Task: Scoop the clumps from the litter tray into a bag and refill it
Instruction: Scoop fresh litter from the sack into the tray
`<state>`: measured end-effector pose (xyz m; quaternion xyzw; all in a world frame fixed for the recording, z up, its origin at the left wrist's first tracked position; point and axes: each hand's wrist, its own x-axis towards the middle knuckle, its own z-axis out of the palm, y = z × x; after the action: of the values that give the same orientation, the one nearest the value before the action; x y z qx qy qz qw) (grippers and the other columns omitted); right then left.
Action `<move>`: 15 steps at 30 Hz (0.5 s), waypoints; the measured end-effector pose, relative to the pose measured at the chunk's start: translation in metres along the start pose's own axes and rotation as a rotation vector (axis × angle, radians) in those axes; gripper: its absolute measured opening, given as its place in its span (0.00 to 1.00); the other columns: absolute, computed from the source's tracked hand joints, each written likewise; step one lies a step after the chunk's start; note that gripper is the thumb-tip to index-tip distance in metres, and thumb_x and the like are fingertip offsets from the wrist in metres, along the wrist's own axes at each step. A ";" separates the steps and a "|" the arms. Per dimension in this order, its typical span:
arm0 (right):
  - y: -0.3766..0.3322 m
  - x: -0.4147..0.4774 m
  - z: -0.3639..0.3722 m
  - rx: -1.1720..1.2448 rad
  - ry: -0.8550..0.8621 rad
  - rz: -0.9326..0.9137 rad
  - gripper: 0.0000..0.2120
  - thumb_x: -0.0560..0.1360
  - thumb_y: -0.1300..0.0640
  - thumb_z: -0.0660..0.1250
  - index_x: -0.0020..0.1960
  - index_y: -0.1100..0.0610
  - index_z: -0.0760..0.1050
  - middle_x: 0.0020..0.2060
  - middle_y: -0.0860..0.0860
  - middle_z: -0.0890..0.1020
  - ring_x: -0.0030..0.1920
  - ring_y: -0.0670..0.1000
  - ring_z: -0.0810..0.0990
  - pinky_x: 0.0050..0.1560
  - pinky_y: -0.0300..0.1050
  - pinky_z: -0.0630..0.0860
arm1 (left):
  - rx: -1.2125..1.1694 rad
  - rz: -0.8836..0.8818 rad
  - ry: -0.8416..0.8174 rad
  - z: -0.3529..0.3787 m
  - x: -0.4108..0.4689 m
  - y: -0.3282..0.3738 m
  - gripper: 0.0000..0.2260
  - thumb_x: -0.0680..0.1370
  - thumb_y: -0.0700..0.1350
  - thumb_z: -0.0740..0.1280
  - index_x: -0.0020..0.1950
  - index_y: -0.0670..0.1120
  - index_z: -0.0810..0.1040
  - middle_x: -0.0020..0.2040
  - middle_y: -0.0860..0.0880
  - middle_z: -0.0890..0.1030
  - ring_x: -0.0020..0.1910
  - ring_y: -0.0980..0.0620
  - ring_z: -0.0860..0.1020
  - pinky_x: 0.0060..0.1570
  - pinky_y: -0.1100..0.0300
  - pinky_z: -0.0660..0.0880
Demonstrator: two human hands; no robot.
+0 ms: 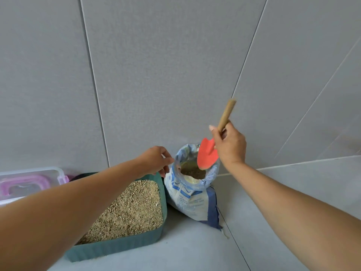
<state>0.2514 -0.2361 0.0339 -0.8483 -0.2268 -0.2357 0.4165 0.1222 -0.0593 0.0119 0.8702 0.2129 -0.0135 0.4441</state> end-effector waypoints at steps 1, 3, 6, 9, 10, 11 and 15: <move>0.005 -0.005 0.004 -0.070 -0.074 -0.041 0.14 0.75 0.43 0.68 0.40 0.52 0.70 0.32 0.49 0.79 0.36 0.54 0.81 0.38 0.50 0.76 | -0.035 -0.013 0.015 0.004 0.000 0.004 0.08 0.80 0.48 0.63 0.54 0.44 0.74 0.38 0.47 0.84 0.27 0.55 0.79 0.23 0.66 0.67; 0.014 -0.012 0.012 -0.204 -0.193 -0.111 0.14 0.73 0.45 0.71 0.40 0.53 0.72 0.37 0.52 0.80 0.39 0.55 0.80 0.40 0.49 0.75 | -0.051 -0.033 0.029 0.015 0.002 0.008 0.10 0.80 0.50 0.63 0.56 0.44 0.72 0.38 0.48 0.84 0.28 0.54 0.79 0.23 0.65 0.66; 0.016 -0.017 0.022 -0.356 -0.315 -0.217 0.15 0.72 0.44 0.72 0.47 0.56 0.77 0.45 0.53 0.78 0.44 0.57 0.80 0.44 0.49 0.74 | -0.022 -0.052 0.024 0.028 0.007 0.009 0.15 0.80 0.52 0.62 0.60 0.44 0.69 0.38 0.48 0.83 0.27 0.54 0.78 0.24 0.65 0.66; 0.018 -0.020 0.030 -0.402 -0.405 -0.251 0.17 0.74 0.43 0.71 0.51 0.56 0.78 0.48 0.53 0.76 0.44 0.57 0.80 0.46 0.48 0.75 | -0.027 -0.065 0.029 0.035 0.010 0.008 0.18 0.79 0.53 0.63 0.63 0.43 0.66 0.36 0.49 0.82 0.26 0.55 0.76 0.23 0.65 0.66; 0.020 -0.023 0.032 -0.386 -0.429 -0.252 0.14 0.74 0.45 0.71 0.49 0.56 0.78 0.48 0.52 0.78 0.45 0.57 0.80 0.46 0.47 0.74 | -0.034 -0.076 0.031 0.036 0.011 0.007 0.19 0.79 0.53 0.64 0.63 0.43 0.66 0.36 0.49 0.82 0.26 0.56 0.75 0.23 0.65 0.66; 0.024 -0.025 0.035 -0.366 -0.446 -0.248 0.12 0.74 0.46 0.71 0.46 0.55 0.79 0.47 0.52 0.79 0.46 0.56 0.80 0.46 0.47 0.73 | -0.047 -0.088 0.030 0.038 0.012 0.006 0.19 0.79 0.53 0.64 0.63 0.44 0.66 0.35 0.49 0.81 0.26 0.56 0.75 0.24 0.65 0.66; 0.034 -0.031 0.040 -0.327 -0.429 -0.105 0.09 0.71 0.51 0.71 0.36 0.54 0.79 0.40 0.52 0.84 0.44 0.55 0.82 0.43 0.46 0.76 | -0.081 -0.103 0.014 0.043 0.016 0.002 0.15 0.78 0.46 0.65 0.62 0.43 0.68 0.36 0.47 0.80 0.26 0.55 0.73 0.25 0.64 0.67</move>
<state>0.2554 -0.2275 -0.0263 -0.9219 -0.3123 -0.1053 0.2035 0.1448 -0.0879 -0.0155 0.8395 0.2609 -0.0219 0.4761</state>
